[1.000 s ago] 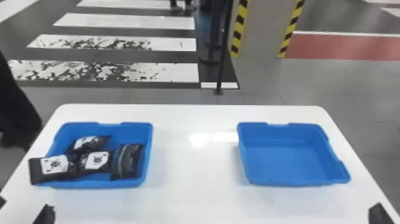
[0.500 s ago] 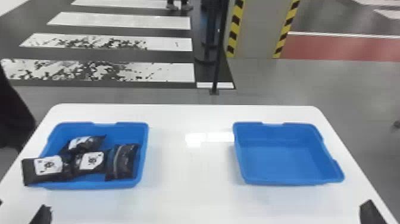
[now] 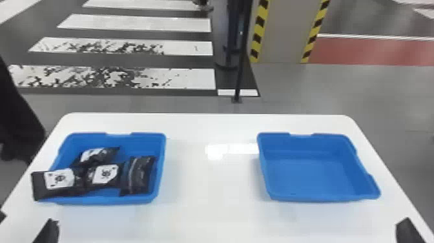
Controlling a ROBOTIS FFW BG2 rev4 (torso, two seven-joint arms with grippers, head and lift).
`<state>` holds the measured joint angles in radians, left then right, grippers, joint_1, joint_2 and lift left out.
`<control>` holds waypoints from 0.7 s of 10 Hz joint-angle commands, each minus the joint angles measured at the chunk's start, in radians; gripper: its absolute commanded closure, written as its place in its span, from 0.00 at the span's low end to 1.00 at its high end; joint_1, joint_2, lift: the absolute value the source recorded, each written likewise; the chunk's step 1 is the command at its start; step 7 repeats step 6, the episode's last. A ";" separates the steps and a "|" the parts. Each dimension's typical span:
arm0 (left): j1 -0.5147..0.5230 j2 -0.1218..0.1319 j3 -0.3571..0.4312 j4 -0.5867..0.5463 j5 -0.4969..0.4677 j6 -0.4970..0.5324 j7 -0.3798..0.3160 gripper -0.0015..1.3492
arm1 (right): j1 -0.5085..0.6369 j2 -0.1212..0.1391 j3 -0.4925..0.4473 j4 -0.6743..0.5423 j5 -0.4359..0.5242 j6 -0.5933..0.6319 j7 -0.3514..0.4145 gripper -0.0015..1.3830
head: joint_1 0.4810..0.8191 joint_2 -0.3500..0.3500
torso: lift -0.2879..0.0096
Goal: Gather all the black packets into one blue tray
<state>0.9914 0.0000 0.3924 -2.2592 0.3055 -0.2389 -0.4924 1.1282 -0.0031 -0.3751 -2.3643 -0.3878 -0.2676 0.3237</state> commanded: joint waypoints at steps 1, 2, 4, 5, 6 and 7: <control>-0.010 -0.003 -0.008 0.000 -0.006 0.001 0.000 0.20 | 0.001 0.004 0.004 -0.003 0.003 0.000 0.000 0.10 | 0.63 0.44 | 0.60; -0.015 -0.003 -0.018 0.000 -0.006 0.006 0.000 0.20 | 0.001 0.004 0.004 -0.005 0.003 0.000 0.000 0.10 | 0.63 0.44 | 0.60; -0.017 -0.003 -0.025 0.000 -0.004 0.008 0.000 0.20 | 0.001 0.004 0.006 -0.003 0.001 0.000 0.000 0.10 | 0.63 0.42 | 0.60; -0.015 -0.003 -0.031 -0.002 -0.002 0.008 0.000 0.20 | 0.001 0.004 0.006 0.000 0.001 0.000 0.000 0.10 | 0.63 0.42 | 0.60; -0.015 -0.003 -0.035 0.000 0.000 0.008 0.000 0.20 | -0.002 0.004 0.006 0.002 0.001 0.000 0.000 0.10 | 0.63 0.41 | 0.60; -0.015 -0.003 -0.035 0.000 0.000 0.008 0.000 0.20 | -0.002 0.004 0.006 0.002 0.001 0.000 0.000 0.10 | 0.63 0.41 | 0.60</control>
